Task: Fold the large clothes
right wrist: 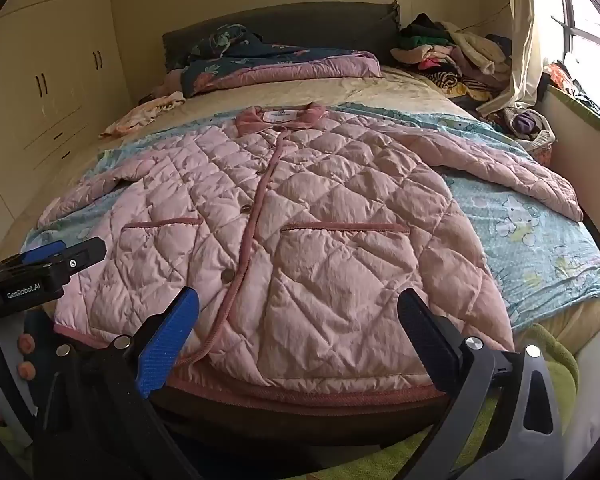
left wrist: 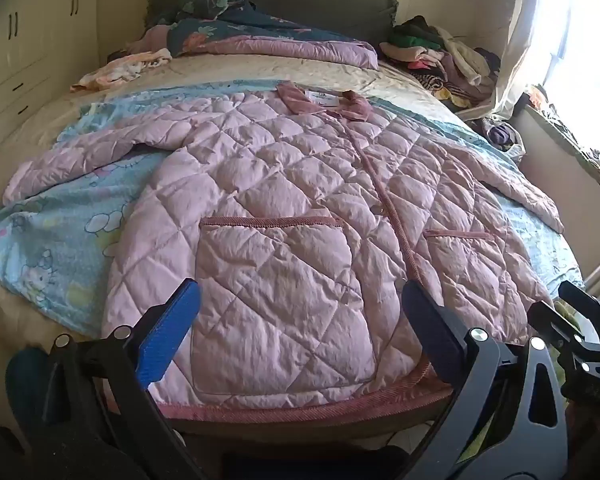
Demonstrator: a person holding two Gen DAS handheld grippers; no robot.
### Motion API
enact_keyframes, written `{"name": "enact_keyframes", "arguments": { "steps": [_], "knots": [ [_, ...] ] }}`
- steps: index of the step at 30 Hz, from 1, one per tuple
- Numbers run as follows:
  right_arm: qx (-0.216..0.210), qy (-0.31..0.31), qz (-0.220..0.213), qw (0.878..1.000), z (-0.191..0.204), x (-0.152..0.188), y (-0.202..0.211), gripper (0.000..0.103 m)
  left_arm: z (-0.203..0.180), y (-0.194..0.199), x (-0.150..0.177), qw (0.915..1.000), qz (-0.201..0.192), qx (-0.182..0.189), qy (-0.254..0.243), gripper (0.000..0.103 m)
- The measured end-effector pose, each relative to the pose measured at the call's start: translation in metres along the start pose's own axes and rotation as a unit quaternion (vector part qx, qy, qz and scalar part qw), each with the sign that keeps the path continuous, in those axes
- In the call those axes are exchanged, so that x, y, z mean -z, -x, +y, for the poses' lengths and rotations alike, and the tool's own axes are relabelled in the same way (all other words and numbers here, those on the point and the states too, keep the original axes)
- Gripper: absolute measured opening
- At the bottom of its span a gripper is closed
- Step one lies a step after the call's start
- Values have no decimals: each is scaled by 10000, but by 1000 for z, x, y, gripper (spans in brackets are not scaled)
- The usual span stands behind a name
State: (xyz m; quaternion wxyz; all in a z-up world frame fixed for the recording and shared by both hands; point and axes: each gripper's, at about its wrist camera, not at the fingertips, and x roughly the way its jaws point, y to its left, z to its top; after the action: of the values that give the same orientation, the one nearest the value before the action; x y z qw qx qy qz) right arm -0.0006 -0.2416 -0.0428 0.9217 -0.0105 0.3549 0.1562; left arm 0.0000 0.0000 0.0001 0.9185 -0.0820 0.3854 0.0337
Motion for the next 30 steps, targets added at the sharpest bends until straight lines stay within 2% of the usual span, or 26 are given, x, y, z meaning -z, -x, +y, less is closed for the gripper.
{"name": "enact_keyframes", "arguments": {
  "steps": [5,30],
  "knots": [
    [116,65,-2,9999,4,2,-1,99,1,0,0,10000,-18,16,34,94],
    [112,18,-94,9999,1,-4,6,99,-2,7,-2,10000,-95,-15,-14,94]
  ]
}}
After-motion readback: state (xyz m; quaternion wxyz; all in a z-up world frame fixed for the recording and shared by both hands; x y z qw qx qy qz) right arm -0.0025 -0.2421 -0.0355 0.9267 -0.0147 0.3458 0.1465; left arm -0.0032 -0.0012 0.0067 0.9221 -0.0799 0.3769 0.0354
